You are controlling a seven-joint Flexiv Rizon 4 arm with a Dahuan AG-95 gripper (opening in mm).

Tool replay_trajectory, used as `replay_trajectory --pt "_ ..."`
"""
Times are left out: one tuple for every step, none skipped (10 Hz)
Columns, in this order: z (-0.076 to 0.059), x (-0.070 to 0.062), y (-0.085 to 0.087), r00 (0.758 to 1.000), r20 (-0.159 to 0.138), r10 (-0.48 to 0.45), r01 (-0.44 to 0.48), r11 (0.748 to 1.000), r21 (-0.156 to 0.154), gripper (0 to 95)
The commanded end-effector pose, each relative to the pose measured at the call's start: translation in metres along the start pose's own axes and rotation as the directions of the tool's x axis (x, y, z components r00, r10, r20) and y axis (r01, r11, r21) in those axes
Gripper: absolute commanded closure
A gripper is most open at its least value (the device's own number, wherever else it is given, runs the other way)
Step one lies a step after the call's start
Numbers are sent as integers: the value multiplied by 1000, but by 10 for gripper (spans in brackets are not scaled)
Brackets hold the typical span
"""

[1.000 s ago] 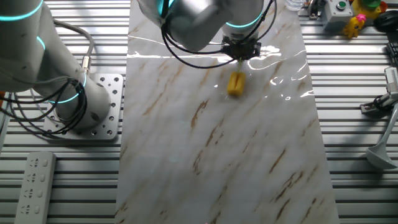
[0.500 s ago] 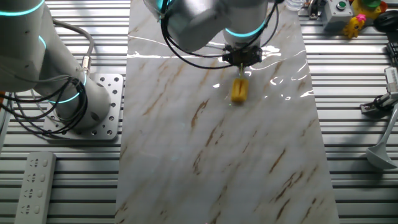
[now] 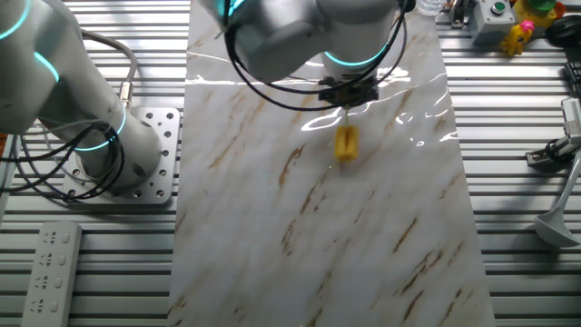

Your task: Scrub the table with a brush

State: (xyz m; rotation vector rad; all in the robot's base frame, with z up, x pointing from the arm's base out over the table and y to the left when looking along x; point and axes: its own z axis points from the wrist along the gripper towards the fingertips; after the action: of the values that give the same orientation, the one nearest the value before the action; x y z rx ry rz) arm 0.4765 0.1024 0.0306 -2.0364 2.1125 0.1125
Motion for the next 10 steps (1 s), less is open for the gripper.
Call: replay_trajectory --pt "9 1 -4 1000 -11 3 -3 1000 21 950" --pt "10 0 -4 1000 -10 5 -4 1000 21 950" --pt "11 -3 -4 1000 -8 10 -10 1000 23 950" --pt "14 -8 -3 1000 -4 23 -23 999 25 950" --pt "18 -15 -2 999 -5 40 -40 999 29 950" --pt "21 -22 -1 999 -4 53 -53 998 33 950" --pt "25 -31 0 998 -2 70 -70 997 38 950" --pt "28 -39 0 996 -2 84 -84 996 41 950" --pt "29 -48 -1 995 -5 96 -95 994 44 950" --pt "29 -53 -3 995 -4 102 -101 994 43 950"
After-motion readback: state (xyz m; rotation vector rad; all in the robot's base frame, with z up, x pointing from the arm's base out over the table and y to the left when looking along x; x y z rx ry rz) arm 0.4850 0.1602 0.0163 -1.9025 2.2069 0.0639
